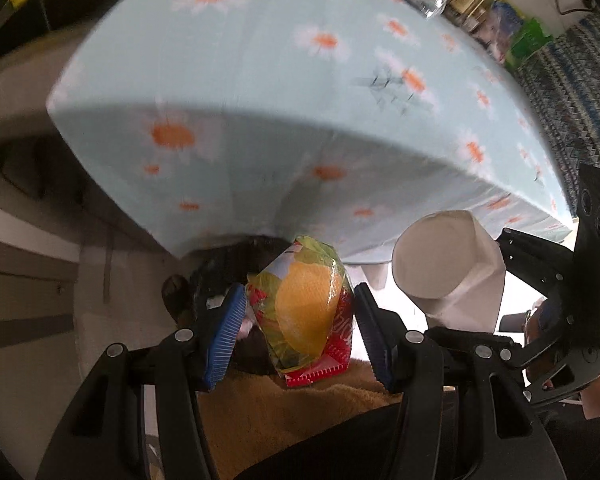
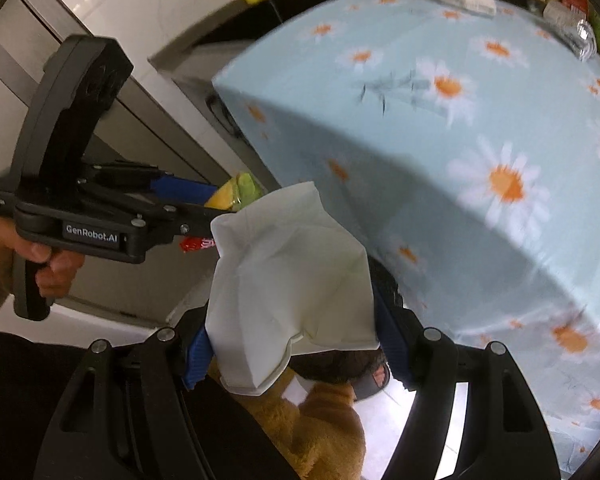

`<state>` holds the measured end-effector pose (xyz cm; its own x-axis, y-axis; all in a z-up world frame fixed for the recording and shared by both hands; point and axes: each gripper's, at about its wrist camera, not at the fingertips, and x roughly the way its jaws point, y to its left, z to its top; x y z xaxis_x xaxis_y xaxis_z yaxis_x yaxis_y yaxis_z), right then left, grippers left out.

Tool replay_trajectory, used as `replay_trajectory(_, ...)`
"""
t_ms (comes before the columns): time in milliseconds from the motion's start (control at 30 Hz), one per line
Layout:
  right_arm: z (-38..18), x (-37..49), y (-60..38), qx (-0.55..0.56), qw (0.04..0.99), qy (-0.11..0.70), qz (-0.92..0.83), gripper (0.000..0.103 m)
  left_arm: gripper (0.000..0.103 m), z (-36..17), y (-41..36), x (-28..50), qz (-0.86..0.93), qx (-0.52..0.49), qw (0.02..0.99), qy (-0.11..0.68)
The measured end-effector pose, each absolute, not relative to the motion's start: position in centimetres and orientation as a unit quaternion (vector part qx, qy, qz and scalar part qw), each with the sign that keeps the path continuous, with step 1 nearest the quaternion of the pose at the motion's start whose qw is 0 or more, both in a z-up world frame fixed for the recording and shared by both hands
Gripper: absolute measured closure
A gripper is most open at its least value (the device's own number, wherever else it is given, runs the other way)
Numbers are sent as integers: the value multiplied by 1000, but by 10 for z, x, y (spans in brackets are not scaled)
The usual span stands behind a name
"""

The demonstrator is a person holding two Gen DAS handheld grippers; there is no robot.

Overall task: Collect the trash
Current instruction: 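Carry the napkin and snack packet down over the bin and open both tools, then move both empty tools back up to the table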

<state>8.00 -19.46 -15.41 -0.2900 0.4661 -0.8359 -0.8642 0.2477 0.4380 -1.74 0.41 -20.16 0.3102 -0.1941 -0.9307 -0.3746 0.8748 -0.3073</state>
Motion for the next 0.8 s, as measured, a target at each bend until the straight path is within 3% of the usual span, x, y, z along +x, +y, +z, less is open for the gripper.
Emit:
replay_trajectory(333,-191,75,-193,-178,551,592,560,32,48,-245,11,-25,62,-267,732,623)
replay_trajectory(367,-194,75,-192,-177,550,597,557,30,47,-248,12,-25,63,-267,730,626)
replay_trajectory(433,-198,76,-186,-175,549,604,550,30,34,-253,13,-25,67,-269,724,631)
replay_trajectory(800,-203,82,-190,-153,545,623,540,27,34,-255,21,-20,72,-273,721,632)
